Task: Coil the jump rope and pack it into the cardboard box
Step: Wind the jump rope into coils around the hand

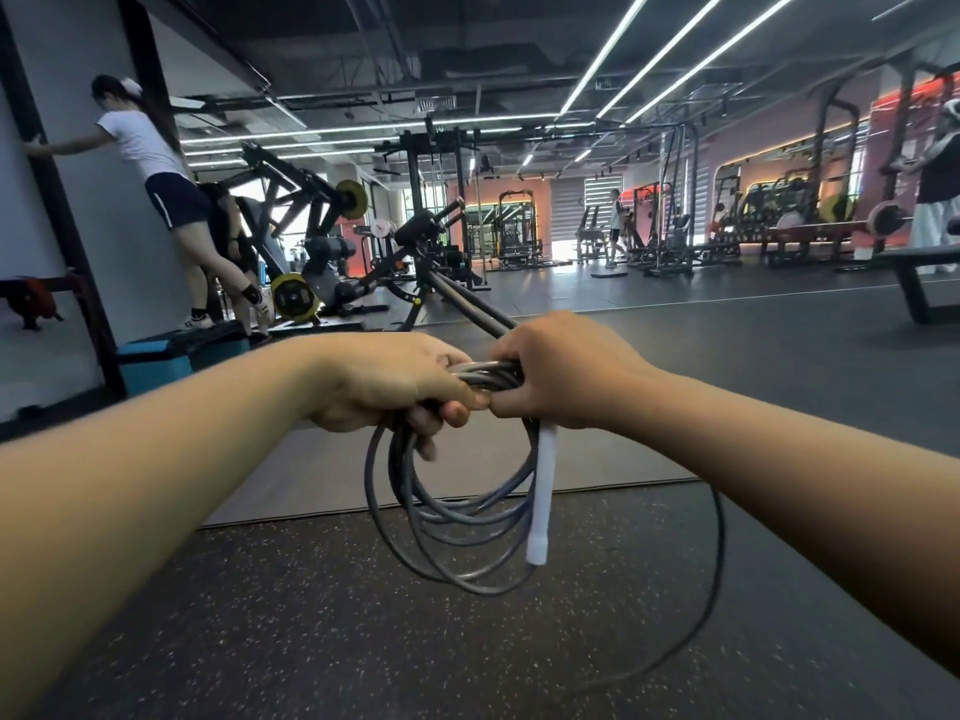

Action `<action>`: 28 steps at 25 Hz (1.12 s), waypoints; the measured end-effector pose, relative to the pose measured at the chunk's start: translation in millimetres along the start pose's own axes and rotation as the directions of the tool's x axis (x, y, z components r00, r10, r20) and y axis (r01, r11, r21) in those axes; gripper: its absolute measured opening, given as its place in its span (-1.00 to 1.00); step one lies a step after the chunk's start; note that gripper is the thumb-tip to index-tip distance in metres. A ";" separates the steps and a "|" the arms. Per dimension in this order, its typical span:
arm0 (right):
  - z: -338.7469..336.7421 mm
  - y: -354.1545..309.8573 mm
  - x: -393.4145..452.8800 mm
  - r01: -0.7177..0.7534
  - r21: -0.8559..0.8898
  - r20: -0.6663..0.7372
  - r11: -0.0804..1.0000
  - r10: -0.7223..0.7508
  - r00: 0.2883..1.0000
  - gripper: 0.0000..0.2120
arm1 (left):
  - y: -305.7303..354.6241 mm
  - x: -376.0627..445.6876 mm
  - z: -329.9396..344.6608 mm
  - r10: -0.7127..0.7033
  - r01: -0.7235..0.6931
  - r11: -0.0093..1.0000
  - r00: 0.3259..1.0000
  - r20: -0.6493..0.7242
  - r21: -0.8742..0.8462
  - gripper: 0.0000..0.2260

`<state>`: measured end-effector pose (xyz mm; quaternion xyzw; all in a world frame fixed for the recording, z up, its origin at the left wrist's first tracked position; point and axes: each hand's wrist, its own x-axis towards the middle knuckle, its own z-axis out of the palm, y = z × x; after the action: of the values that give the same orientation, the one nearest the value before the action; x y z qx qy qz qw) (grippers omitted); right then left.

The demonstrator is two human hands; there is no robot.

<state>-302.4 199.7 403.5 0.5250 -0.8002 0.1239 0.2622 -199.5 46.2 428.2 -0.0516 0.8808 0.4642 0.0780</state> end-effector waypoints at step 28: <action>5.0 77.7 -44.5 -0.390 0.783 0.289 0.484 0.272 0.918 -0.57 | -44.9 -28.8 -11.3 0.181 -0.377 0.835 0.877 -0.446 -0.401 -0.76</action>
<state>-360.4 264.3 380.9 0.4280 -0.7469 0.4998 -0.0955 -164.9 12.2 403.5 -0.0286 0.7345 0.6526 -0.1838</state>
